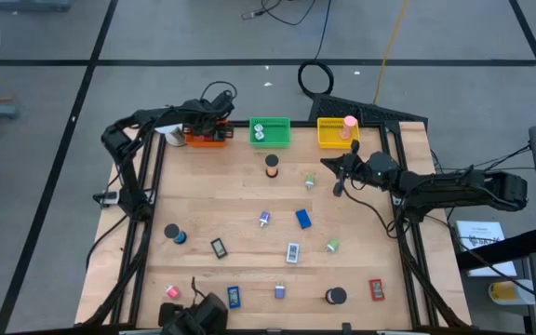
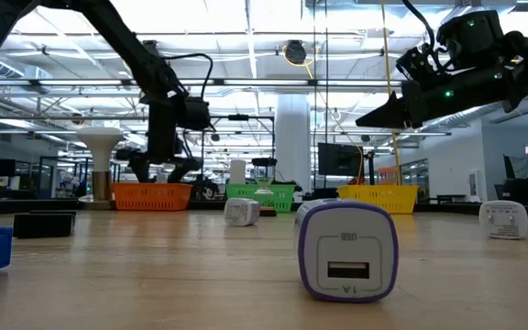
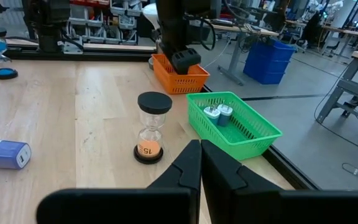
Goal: Pick & Place Office items
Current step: Put the red digital clock into the orange basket, then put the orange hourglass into the yellow basket
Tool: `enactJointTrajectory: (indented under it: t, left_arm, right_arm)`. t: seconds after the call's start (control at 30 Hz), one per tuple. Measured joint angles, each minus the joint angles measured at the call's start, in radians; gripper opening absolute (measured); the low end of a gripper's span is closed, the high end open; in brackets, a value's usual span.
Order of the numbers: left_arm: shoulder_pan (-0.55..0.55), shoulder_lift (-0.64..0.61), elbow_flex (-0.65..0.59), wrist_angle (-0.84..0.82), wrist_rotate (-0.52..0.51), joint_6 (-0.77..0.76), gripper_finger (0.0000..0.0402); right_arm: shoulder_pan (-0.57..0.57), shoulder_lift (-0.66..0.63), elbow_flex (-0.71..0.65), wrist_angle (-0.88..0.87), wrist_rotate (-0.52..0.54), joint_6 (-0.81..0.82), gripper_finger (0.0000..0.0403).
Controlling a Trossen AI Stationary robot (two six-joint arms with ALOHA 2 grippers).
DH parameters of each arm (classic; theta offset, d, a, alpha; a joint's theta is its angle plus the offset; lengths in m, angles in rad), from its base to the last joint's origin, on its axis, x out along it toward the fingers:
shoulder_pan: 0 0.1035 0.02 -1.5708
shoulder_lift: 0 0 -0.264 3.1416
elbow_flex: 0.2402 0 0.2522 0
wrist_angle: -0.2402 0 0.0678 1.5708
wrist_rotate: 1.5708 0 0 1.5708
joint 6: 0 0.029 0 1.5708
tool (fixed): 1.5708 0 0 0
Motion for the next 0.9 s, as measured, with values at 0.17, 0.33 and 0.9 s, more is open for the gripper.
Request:
enactJointTrajectory:
  t: [0.17,0.33,0.9]
  left_arm:
    - [-0.022,-0.048,0.0,-0.002,-0.001,0.025,0.0258]
    - [-0.082,-0.129,0.0,0.003,-0.025,0.092,0.0194]
    - [-0.384,-0.346,-0.431,0.965,0.076,0.506,0.0011]
  right_arm:
    - [0.0,0.0,0.0,-0.003,0.0,0.0,0.0004]
    - [0.0,0.0,0.0,-0.003,0.0,0.0,0.0004]
    - [-0.008,0.0,0.0,0.032,0.005,0.013,0.0004]
